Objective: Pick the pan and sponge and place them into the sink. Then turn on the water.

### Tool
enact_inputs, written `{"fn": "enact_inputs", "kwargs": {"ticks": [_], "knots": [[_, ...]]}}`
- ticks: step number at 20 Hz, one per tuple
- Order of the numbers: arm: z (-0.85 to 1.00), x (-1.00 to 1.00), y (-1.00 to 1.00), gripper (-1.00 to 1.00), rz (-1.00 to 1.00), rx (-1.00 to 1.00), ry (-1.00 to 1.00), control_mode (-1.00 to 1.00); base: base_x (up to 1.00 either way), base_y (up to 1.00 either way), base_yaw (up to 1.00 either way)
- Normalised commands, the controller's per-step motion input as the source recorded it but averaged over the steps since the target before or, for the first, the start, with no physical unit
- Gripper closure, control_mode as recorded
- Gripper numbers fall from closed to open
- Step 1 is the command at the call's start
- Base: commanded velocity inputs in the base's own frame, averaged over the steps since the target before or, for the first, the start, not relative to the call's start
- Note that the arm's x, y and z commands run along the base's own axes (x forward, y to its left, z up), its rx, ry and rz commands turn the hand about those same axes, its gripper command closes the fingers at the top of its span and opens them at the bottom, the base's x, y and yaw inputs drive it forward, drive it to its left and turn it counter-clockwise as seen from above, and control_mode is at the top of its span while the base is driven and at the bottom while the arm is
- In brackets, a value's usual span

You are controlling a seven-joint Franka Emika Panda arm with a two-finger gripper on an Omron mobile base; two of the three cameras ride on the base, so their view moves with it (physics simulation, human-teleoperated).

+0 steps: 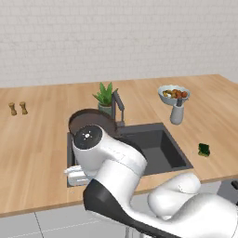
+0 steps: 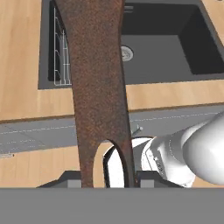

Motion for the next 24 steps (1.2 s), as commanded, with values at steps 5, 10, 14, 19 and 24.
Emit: {"fn": "enact_inputs", "kwargs": {"ticks": [5,10,14,19,24], "knots": [[0.1,-0.5,-1.0,1.0,0.26,0.0,0.06,-1.0,0.0,0.0,0.0],[0.22,-0.27,-1.0,1.0,0.25,0.0,0.09,-1.0,0.0,0.0,0.0],[0.3,-0.03,-1.0,1.0,0.24,0.0,0.15,-1.0,0.0,0.0,0.0],[0.42,0.0,-1.0,1.0,0.22,0.0,0.12,-1.0,0.0,0.0,0.0],[0.38,0.0,-1.0,1.0,0.22,-0.01,0.06,-1.0,0.0,0.0,0.0]]}}
